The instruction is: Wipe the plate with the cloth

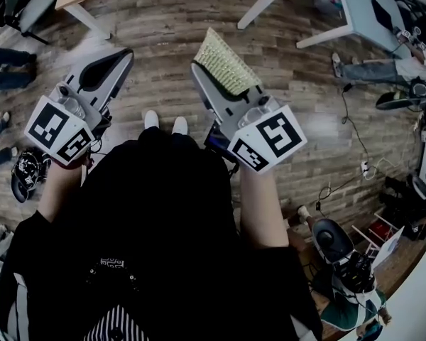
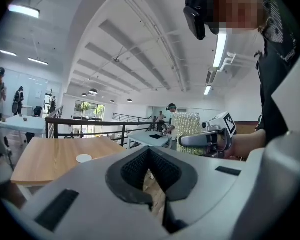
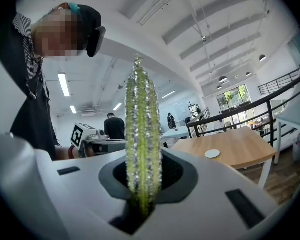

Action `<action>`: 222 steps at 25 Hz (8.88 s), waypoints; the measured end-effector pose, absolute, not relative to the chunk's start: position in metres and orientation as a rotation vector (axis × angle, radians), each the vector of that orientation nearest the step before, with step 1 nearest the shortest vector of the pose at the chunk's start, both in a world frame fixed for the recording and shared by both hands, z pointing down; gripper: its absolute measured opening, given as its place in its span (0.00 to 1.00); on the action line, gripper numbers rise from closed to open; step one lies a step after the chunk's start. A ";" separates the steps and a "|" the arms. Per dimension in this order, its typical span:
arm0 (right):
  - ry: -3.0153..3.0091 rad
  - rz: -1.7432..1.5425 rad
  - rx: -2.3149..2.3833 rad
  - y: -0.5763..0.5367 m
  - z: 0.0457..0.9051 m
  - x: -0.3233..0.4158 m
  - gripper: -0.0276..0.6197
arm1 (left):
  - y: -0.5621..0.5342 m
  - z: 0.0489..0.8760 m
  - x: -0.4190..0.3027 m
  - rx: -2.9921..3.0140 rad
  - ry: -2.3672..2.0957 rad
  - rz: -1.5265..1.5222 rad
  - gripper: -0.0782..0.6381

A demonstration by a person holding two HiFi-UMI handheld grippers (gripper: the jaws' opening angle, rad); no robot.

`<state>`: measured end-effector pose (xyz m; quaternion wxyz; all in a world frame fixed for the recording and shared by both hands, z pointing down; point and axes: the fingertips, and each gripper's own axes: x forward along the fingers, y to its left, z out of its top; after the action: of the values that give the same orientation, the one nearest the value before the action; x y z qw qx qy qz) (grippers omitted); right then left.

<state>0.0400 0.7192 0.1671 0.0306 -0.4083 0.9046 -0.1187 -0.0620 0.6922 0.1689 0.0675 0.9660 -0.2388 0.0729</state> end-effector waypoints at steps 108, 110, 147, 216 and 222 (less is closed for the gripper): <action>2.653 -0.557 -1.390 0.013 0.215 0.190 0.12 | 0.010 0.222 0.095 2.868 -0.171 0.280 0.10; 2.603 -0.564 -1.477 0.015 0.223 0.218 0.12 | 0.003 0.231 0.121 2.861 -0.087 0.277 0.10; 2.825 -0.598 -1.560 -0.204 0.225 0.110 0.12 | -0.211 0.288 -0.026 2.749 -0.216 0.385 0.10; 3.882 -1.138 -0.921 -0.259 0.678 0.076 0.12 | -0.232 0.672 0.026 2.361 -0.131 1.308 0.10; 3.901 -1.110 -0.921 -0.256 0.678 0.077 0.12 | -0.228 0.682 0.030 2.363 -0.087 1.321 0.10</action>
<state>0.0766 -0.2562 0.6785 -0.4868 -0.1934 0.8193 -0.2331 0.0303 -0.2284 0.6819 0.2148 0.8521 -0.0312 0.4763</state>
